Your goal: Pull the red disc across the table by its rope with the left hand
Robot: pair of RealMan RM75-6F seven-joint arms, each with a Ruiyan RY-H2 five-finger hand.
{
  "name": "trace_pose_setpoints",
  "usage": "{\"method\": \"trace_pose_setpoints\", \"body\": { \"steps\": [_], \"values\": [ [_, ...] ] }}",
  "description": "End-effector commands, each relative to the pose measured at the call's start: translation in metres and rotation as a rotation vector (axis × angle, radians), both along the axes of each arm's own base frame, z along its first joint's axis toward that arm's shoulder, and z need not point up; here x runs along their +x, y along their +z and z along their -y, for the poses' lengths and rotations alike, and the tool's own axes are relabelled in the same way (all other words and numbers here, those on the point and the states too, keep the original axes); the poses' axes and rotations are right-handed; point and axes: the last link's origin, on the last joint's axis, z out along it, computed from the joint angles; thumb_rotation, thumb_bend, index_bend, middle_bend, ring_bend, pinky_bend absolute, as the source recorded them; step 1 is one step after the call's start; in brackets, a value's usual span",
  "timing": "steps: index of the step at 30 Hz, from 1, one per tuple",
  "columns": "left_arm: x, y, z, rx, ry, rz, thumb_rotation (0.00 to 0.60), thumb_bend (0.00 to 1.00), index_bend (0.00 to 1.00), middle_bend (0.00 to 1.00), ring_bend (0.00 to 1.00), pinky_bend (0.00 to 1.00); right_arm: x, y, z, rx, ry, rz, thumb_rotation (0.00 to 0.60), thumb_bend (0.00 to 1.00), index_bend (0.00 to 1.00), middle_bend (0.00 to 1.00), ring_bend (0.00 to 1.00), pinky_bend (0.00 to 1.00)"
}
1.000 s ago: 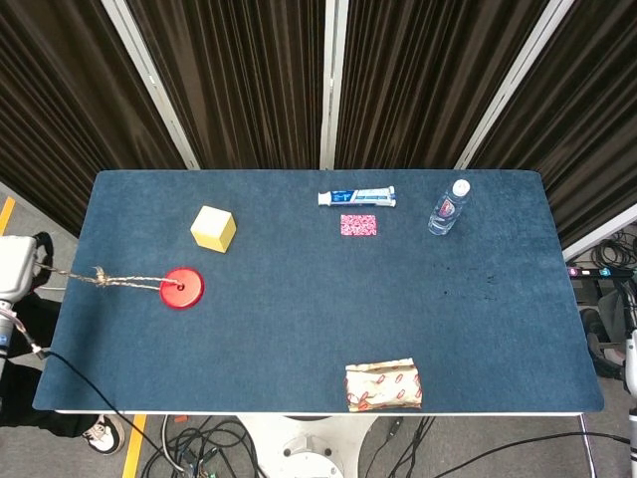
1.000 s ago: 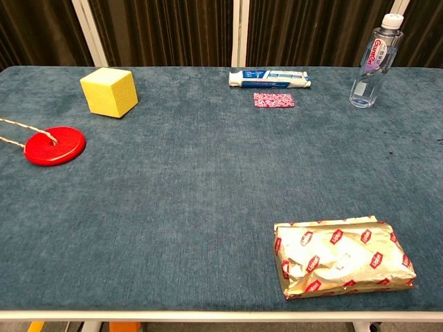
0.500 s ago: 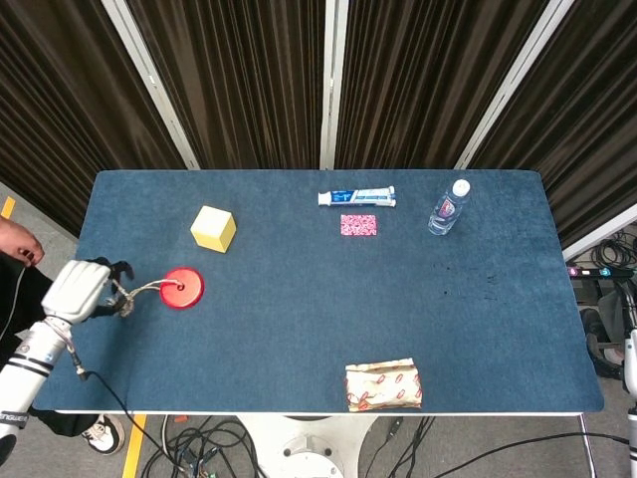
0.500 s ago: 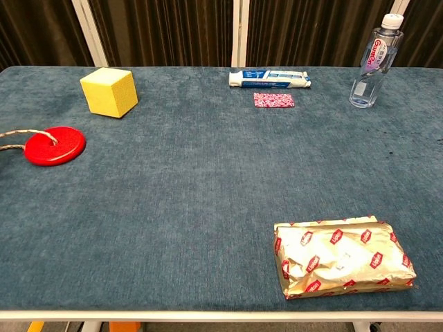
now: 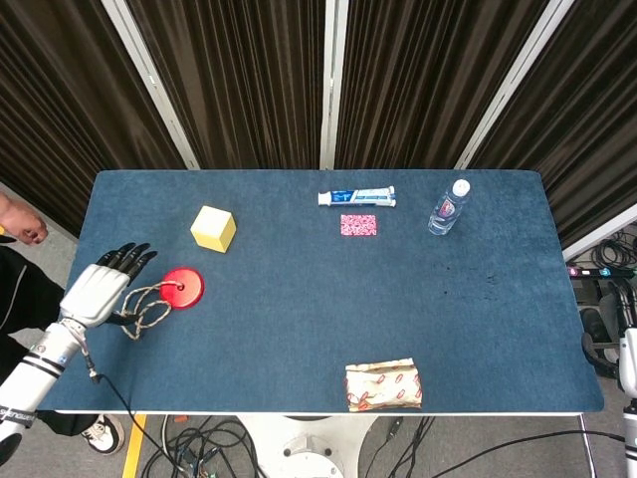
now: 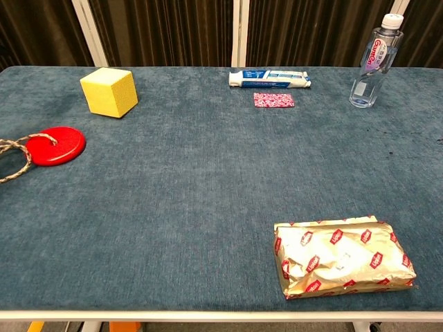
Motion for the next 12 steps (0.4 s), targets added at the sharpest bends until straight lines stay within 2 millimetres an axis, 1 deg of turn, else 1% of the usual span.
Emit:
{"method": "trace_pose_setpoints", "body": {
  "steps": [1, 7, 10, 12],
  "values": [
    [-0.010, 0.011, 0.022, 0.158, 0.023, 0.026, 0.600, 0.00, 0.05, 0.00, 0.00, 0.16, 0.002, -0.002, -0.002, 0.006, 0.010, 0.000, 0.600, 0.29, 0.00, 0.00, 0.00, 0.00],
    [-0.041, 0.010, 0.066, 0.296, 0.154, 0.031, 0.600, 0.00, 0.05, 0.00, 0.00, 0.16, 0.007, -0.008, -0.005, 0.023, 0.030, -0.008, 0.600, 0.29, 0.00, 0.00, 0.00, 0.00],
    [-0.052, 0.011, 0.081, 0.345, 0.210, 0.053, 0.600, 0.01, 0.05, 0.00, 0.00, 0.16, 0.007, -0.012, -0.006, 0.034, 0.030, -0.005, 0.600, 0.29, 0.00, 0.00, 0.00, 0.00],
    [-0.056, 0.013, 0.087, 0.367, 0.219, 0.049, 0.600, 0.01, 0.05, 0.00, 0.00, 0.16, 0.008, -0.013, -0.006, 0.037, 0.034, -0.005, 0.600, 0.29, 0.00, 0.00, 0.00, 0.00]
  ]
}}
